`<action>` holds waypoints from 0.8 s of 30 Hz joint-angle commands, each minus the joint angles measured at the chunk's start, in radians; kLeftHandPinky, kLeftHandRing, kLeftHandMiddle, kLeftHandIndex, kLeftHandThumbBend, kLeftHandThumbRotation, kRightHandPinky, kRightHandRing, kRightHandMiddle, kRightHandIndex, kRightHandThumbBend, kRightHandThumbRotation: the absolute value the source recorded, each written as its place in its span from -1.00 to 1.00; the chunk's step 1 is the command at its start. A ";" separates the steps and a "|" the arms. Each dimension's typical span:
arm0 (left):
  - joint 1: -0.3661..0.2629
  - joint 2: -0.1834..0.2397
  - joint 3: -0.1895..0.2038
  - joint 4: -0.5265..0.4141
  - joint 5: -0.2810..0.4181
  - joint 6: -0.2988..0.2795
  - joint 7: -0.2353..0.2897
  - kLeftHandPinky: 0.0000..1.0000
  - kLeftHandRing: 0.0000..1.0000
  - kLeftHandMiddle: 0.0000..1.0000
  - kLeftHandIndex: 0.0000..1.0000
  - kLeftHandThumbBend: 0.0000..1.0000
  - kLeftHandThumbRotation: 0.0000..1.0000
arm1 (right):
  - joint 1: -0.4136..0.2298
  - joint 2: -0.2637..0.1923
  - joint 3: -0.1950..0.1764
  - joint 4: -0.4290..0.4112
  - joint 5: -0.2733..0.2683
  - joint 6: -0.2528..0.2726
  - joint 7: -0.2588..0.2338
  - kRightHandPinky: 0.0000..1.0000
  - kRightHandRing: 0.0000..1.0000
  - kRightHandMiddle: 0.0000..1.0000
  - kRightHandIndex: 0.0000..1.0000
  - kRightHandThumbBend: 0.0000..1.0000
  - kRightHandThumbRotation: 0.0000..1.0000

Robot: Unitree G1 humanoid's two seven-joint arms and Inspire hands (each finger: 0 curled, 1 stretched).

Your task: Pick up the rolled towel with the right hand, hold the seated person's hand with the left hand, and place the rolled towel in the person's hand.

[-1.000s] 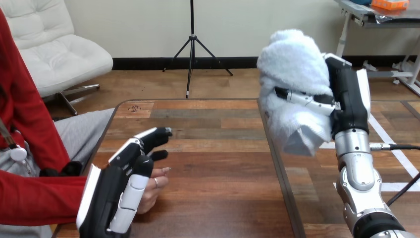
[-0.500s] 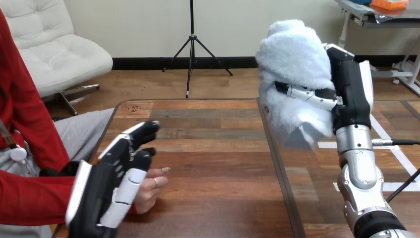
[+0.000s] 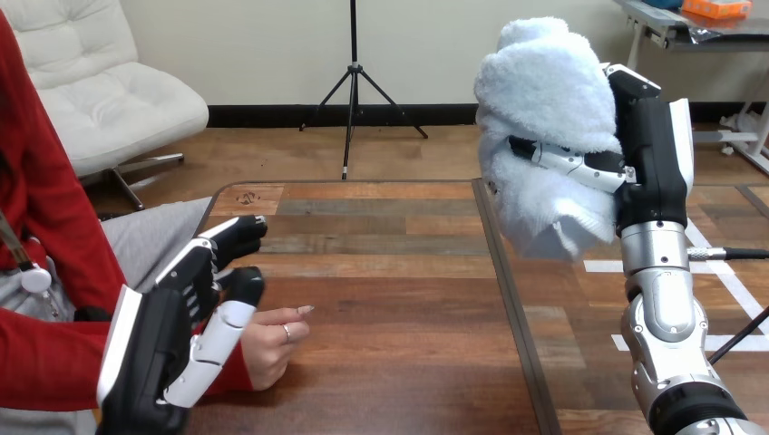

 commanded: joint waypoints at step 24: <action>-0.132 0.163 0.084 0.016 0.468 0.060 0.124 0.44 0.71 0.80 0.78 0.89 0.40 | -0.038 -0.014 -0.029 -0.032 0.027 -0.005 0.040 -0.50 -0.42 -0.27 -0.19 0.59 -1.00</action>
